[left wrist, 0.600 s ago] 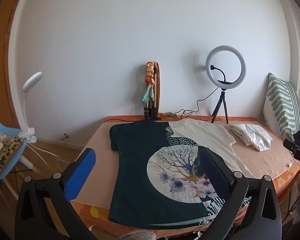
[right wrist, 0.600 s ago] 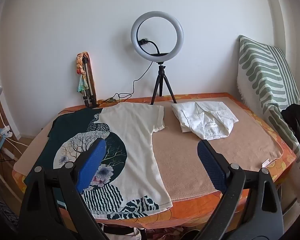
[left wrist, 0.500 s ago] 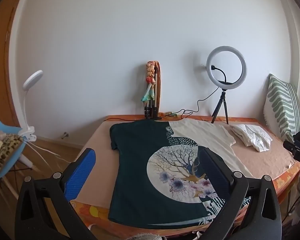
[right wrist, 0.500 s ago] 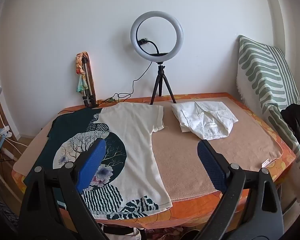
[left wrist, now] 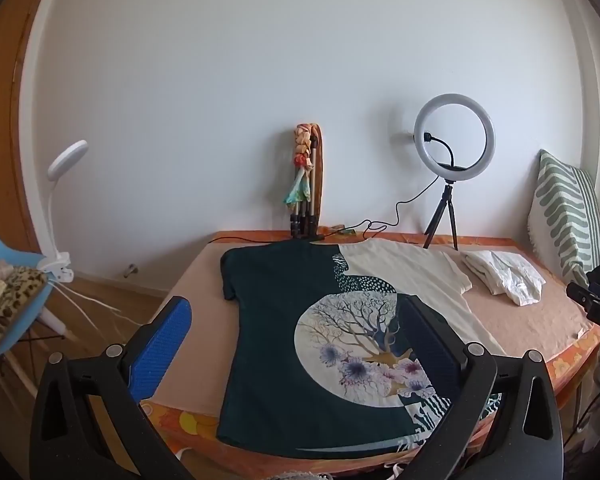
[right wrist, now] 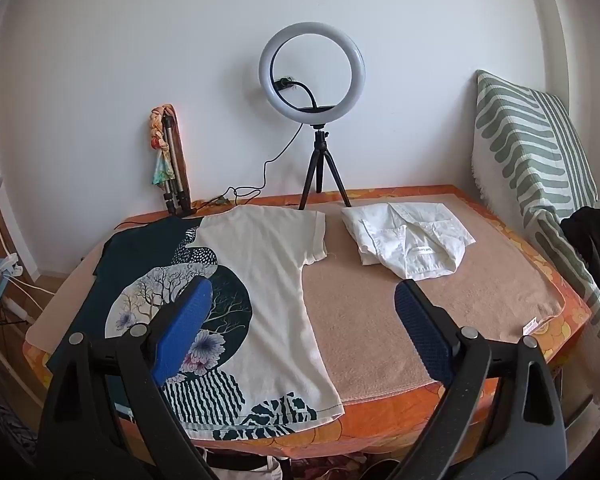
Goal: Fold small clothes
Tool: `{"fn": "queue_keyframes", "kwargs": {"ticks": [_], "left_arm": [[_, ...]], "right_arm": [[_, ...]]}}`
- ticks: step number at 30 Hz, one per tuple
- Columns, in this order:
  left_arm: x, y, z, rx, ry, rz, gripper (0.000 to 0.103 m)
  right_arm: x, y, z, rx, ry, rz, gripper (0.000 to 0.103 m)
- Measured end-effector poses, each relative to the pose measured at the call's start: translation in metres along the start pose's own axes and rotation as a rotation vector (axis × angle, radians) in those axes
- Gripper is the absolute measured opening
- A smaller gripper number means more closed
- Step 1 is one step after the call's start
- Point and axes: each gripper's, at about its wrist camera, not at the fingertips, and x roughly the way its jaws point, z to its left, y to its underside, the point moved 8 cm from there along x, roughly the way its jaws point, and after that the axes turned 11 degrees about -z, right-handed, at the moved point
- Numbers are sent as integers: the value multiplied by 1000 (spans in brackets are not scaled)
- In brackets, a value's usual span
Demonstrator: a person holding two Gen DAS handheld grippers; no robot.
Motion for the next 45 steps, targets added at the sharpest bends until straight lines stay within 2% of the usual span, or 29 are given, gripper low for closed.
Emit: {"fn": "queue_keyframes", "kwargs": {"ticks": [45], "left_arm": [[2,2,1,5,8,3,103]], "right_arm": [[2,2,5,-14,7,-1,95]]}}
